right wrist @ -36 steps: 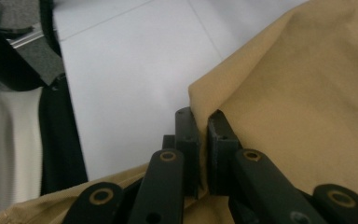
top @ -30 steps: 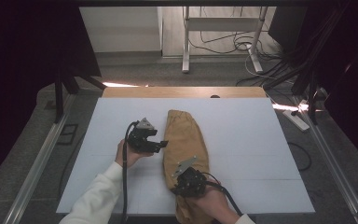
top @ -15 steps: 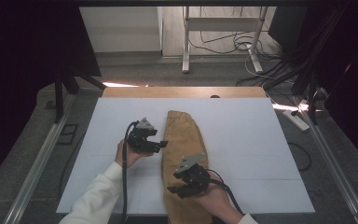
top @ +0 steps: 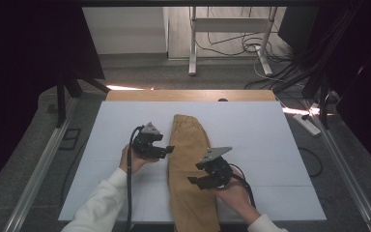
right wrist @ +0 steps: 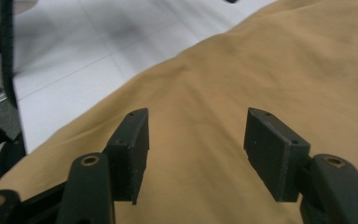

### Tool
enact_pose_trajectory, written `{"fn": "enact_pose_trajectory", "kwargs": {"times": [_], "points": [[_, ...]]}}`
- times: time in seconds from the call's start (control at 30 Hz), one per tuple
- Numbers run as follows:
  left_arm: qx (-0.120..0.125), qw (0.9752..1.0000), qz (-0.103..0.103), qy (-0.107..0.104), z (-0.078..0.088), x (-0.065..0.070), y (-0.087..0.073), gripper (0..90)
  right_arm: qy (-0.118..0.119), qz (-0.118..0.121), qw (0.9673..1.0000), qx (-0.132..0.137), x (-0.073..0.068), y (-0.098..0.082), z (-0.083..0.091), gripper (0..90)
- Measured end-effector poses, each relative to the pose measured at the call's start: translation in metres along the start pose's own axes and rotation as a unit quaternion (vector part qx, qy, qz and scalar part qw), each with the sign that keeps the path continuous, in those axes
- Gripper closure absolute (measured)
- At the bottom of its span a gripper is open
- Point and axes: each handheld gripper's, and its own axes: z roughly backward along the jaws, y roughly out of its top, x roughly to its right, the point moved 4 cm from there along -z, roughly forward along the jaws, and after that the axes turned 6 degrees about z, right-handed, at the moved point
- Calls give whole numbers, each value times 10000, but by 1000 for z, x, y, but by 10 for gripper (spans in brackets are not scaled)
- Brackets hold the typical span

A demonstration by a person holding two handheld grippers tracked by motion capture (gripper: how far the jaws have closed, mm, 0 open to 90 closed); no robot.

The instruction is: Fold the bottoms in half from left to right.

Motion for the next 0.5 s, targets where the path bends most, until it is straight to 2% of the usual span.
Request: {"fn": "enact_pose_trajectory", "kwargs": {"times": [0.17,0.5], "points": [[-3,10000,6,-37,0,0,-1,286,-74,-115,9998,118,14,-1,3,380],[10,9999,-56,-84,1,2,0,285,-264,-275,9991,181,37,-4,6,358]]}}
